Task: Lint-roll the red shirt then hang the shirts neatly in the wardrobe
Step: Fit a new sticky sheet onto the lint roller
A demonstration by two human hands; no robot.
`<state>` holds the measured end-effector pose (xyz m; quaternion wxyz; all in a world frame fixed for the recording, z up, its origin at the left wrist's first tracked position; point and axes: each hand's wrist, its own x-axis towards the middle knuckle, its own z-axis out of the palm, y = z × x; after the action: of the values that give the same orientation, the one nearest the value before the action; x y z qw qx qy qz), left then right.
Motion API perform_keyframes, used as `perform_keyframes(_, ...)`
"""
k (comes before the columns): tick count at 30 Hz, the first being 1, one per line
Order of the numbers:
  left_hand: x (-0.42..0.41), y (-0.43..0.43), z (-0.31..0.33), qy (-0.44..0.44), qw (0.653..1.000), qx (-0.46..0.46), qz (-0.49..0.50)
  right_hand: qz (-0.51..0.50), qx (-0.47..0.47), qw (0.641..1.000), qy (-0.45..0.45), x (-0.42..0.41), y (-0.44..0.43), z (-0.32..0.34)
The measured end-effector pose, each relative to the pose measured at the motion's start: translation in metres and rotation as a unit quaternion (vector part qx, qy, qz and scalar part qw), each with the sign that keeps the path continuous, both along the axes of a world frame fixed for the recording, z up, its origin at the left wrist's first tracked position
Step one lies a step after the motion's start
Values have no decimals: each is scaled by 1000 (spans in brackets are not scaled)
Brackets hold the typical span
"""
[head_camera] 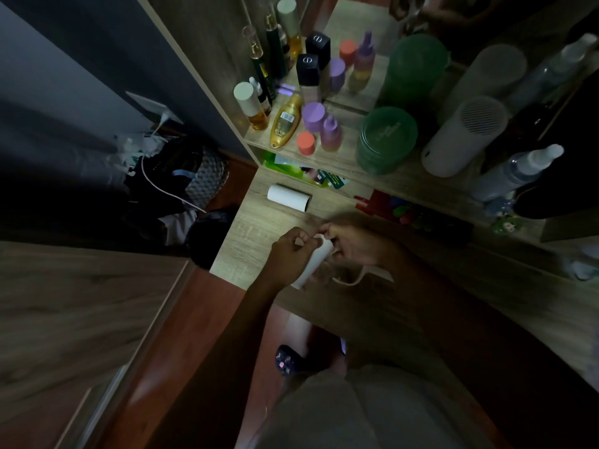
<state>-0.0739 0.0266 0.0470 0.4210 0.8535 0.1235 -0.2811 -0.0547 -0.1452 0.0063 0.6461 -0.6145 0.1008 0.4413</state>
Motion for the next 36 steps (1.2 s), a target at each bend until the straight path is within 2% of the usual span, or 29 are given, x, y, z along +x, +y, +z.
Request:
perform_keyframes(10,0,0,-4,24,999,-10,25,-39,88,993,72,4,4,1)
perform_keyframes(19,2,2,-9,27,999,-11,31,-55,36,997,40,1,-1,-2)
perform_keyframes(25,2,1,-13,29,999,-17,27,-43,50,996,64,1,-3,-7)
perform_keyframes(31,5,6,-17,12,1000,-11,4,-9,-9,998,64,-1,-4,-23)
perform_keyframes(36,7,8,-17,20,1000,-17,2,-8,48,995,86,1,-1,-14)
